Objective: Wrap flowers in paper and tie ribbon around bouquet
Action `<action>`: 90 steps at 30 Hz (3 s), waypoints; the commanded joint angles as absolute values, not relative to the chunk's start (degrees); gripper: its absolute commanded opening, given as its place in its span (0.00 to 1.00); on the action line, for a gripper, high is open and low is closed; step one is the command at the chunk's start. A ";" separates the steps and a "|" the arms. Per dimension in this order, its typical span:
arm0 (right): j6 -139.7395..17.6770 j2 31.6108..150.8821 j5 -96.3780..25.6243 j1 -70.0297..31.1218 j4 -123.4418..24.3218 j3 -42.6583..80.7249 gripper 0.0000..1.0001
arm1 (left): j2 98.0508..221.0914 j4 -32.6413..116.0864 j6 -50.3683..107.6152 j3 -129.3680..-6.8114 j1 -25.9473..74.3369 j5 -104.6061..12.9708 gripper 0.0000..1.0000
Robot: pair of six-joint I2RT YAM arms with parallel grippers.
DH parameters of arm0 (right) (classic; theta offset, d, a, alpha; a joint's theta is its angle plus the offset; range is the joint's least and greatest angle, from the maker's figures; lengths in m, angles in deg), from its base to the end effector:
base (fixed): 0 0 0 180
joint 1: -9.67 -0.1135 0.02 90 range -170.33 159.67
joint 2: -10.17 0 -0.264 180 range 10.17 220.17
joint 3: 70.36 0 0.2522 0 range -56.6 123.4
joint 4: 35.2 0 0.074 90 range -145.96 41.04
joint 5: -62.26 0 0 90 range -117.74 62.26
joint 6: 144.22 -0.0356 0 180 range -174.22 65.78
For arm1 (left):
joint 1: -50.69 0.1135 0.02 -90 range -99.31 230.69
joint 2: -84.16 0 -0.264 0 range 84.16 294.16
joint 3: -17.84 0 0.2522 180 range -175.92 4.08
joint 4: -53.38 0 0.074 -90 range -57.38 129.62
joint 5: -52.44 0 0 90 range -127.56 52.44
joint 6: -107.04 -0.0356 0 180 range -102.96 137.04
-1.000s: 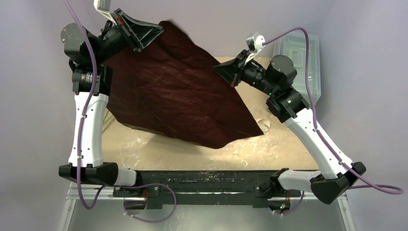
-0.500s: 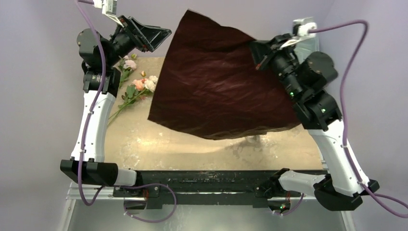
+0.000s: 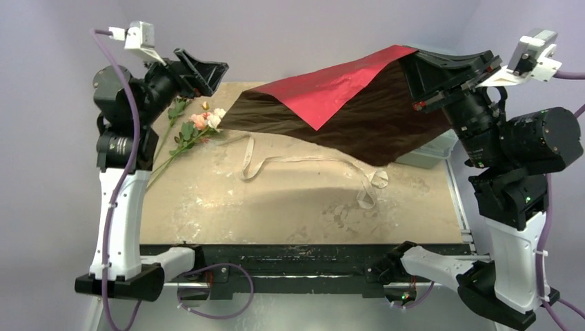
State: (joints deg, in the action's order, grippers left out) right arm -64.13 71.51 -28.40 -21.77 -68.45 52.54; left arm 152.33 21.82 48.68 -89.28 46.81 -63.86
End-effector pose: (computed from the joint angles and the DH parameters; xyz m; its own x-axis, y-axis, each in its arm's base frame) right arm 0.0936 0.0577 0.6189 0.3073 0.3896 -0.8682 -0.5919 0.7926 0.1461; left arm 0.2214 -0.0308 0.5307 -0.1525 -0.4610 -0.8742 0.4922 0.7316 -0.4717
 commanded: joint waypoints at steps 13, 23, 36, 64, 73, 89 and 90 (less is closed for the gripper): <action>-95.71 76.47 -41.85 -21.77 -56.17 56.35 0.00 | 143.73 3.28 35.94 -97.13 46.65 -39.45 0.96; -98.28 98.14 -13.65 -21.75 -81.43 82.05 0.00 | 148.28 -1.60 37.92 -101.93 46.65 -34.42 0.94; -113.99 123.29 -24.48 -12.19 -89.18 67.92 0.00 | 155.36 -6.71 40.20 -105.43 46.65 -35.80 0.93; -106.36 145.86 -31.43 -6.50 -83.51 64.28 0.00 | 157.57 33.56 59.62 -32.65 45.37 -63.00 1.00; -104.72 145.42 -34.08 -5.67 -81.56 63.08 0.00 | 164.42 49.85 62.00 -21.98 41.55 -66.45 0.99; -105.46 141.68 -45.71 -5.00 -76.09 56.83 0.00 | 172.72 57.55 57.62 -19.90 40.86 -66.40 0.79; -105.58 141.65 -45.79 -4.86 -76.22 56.78 0.00 | 172.75 58.72 58.20 -19.39 40.81 -67.05 0.74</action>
State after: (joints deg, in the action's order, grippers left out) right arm -105.79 146.10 -43.86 -5.27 -77.26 57.35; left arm 169.77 59.34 60.11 -22.90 41.18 -69.06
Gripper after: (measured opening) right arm 0.027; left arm 0.805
